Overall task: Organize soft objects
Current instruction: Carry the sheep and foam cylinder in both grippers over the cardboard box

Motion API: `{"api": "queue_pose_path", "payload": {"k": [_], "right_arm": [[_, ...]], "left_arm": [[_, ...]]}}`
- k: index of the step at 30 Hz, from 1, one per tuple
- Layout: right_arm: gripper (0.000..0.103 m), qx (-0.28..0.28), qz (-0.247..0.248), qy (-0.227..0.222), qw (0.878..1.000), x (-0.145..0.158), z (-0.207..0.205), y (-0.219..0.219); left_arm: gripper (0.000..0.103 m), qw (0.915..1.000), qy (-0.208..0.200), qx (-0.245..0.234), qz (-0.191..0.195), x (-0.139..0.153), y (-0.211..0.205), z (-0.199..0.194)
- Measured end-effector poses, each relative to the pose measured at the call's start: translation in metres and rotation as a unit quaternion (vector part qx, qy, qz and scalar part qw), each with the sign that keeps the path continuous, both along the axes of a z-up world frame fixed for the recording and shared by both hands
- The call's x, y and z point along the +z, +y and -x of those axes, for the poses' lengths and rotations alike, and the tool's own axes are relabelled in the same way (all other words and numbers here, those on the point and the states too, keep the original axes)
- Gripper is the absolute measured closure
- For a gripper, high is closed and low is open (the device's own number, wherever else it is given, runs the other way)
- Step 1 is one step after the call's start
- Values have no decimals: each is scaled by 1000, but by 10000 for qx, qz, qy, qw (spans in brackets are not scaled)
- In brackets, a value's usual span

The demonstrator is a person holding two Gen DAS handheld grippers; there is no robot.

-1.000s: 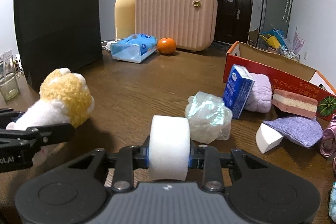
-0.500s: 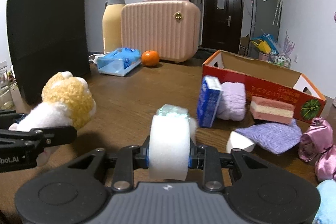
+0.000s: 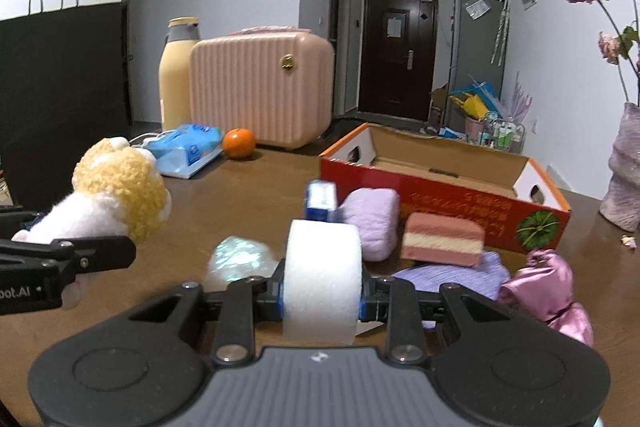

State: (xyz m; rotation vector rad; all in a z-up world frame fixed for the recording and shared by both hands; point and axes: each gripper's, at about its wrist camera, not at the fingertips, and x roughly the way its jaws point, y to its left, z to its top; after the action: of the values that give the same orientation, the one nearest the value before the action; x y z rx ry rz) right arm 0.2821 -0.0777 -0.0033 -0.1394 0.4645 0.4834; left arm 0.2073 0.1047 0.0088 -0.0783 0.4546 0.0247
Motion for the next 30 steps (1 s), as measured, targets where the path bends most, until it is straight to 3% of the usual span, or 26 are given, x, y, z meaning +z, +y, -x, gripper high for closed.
{"api": "queue_pose_path", "payload": {"k": [30], "right_arm": [[74, -560, -327, -463, 9968, 24, -77, -98]], "left_arm": [[53, 9983, -297, -414, -271, 38, -86, -94]]}}
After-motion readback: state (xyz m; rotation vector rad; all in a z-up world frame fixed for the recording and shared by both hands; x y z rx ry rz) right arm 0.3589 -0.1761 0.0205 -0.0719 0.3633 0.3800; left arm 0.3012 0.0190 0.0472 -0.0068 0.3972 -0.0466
